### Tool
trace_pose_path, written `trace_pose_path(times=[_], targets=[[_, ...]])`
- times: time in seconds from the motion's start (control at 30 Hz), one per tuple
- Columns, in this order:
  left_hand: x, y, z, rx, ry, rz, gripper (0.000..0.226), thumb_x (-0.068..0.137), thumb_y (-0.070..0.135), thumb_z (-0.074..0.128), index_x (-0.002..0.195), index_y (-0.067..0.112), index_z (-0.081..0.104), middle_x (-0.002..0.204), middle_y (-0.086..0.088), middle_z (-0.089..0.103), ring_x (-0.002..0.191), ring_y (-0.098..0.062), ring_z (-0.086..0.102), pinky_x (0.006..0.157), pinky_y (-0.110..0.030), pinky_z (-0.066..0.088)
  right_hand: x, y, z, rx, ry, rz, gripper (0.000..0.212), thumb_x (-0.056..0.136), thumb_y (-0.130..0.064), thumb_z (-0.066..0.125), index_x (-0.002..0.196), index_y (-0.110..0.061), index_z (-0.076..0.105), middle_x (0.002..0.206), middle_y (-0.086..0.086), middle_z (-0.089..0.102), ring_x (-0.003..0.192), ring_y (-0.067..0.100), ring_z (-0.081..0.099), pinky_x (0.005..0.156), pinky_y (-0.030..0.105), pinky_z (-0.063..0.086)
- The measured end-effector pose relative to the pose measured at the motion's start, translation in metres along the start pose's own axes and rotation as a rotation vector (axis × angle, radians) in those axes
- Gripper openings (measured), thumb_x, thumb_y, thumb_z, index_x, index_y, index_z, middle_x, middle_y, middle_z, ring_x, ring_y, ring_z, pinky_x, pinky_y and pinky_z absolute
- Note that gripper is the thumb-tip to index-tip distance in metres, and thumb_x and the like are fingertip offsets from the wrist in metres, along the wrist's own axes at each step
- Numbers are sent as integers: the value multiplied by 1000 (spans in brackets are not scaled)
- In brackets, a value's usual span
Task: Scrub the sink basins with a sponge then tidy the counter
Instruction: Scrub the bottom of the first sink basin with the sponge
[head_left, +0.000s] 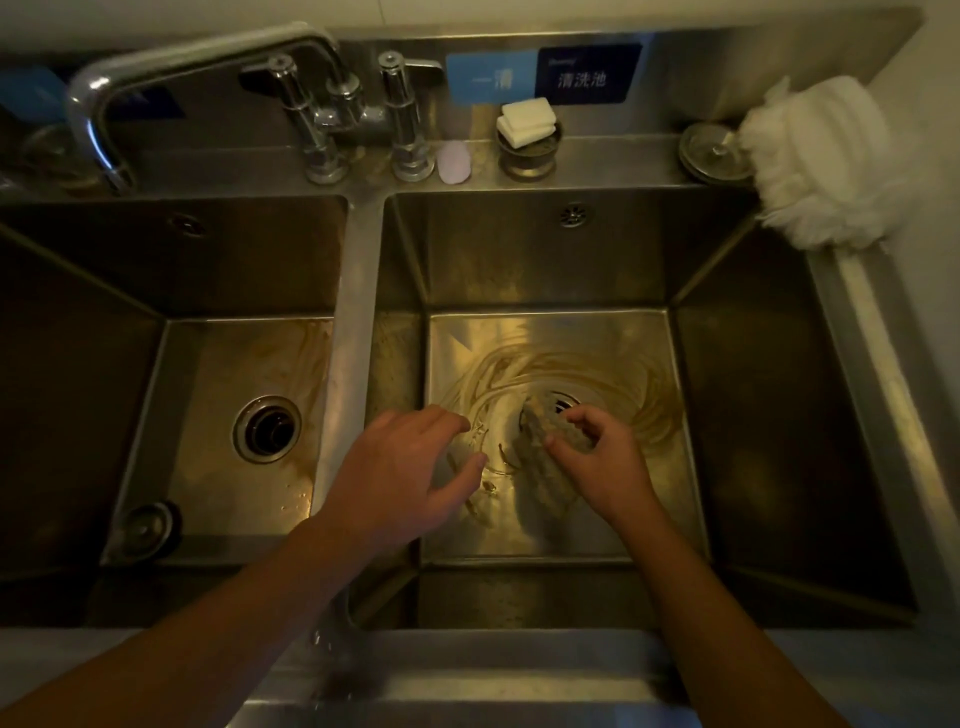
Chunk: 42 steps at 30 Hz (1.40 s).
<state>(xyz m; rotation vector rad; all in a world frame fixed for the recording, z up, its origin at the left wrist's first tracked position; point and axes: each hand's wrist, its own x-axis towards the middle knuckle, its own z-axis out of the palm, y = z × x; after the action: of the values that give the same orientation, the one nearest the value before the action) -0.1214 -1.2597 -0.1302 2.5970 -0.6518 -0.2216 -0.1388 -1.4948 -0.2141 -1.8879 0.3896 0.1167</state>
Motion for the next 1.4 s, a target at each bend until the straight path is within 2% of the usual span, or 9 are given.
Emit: trace_pose_path(times=[0.1,0.27,0.47,0.6,0.7,0.9,1.1,1.23,1.4], targets=[[0,0,0,8,3,7,49,95,57,44,121,21,64,111,9,67,95,-6,57,80,-24,41,0,0,0,17,4,-13,27,79,-5,80,83,-25,63,82,-4,66,76,6,61,68,14,48],[1,1,0,21,-11,-19,53,95,59,40,122,21,64,112,8,67,95,-9,59,79,-26,44,1,-2,1,16,17,-17,30,79,-6,80,83,-30,61,83,-11,65,74,-7,59,67,7,44],[5,2,6,230,-146,-32,59,96,62,27,132,26,57,117,7,66,97,-12,64,81,-30,52,5,-1,1,37,35,-25,29,80,-9,79,81,-32,62,84,-9,67,79,2,63,72,21,52],[27,0,8,139,-146,-64,61,95,62,26,132,26,58,116,6,66,101,-13,63,83,-34,53,14,3,-2,83,89,-11,23,80,-10,79,83,-28,65,84,-7,70,79,2,65,72,20,53],[67,-8,7,199,-158,49,58,95,60,28,121,23,63,110,3,67,98,-16,62,82,-36,50,32,0,-5,94,120,-30,25,80,-8,79,81,-28,64,81,-9,69,75,-4,63,70,14,49],[147,-39,11,401,-272,213,68,89,68,19,120,25,63,115,1,64,104,-20,60,84,-35,47,94,6,2,83,96,-11,25,79,-9,80,82,-26,63,85,-4,69,81,12,64,77,27,52],[192,-52,15,459,-288,356,61,93,67,25,126,26,56,116,1,61,102,-19,58,86,-36,47,152,38,4,127,55,64,20,83,-7,77,85,-23,64,85,-2,70,75,6,65,72,26,51],[190,-57,32,465,-362,444,66,92,65,20,127,23,55,116,-1,63,104,-22,60,87,-38,48,174,95,10,-35,78,141,25,81,-5,76,94,-24,64,94,-1,69,95,24,68,89,43,55],[192,-57,38,416,-327,437,65,90,68,20,125,26,55,119,1,60,105,-20,60,89,-39,49,162,119,1,-422,245,16,39,79,-16,76,117,-12,66,116,11,66,110,30,59,98,40,47]])
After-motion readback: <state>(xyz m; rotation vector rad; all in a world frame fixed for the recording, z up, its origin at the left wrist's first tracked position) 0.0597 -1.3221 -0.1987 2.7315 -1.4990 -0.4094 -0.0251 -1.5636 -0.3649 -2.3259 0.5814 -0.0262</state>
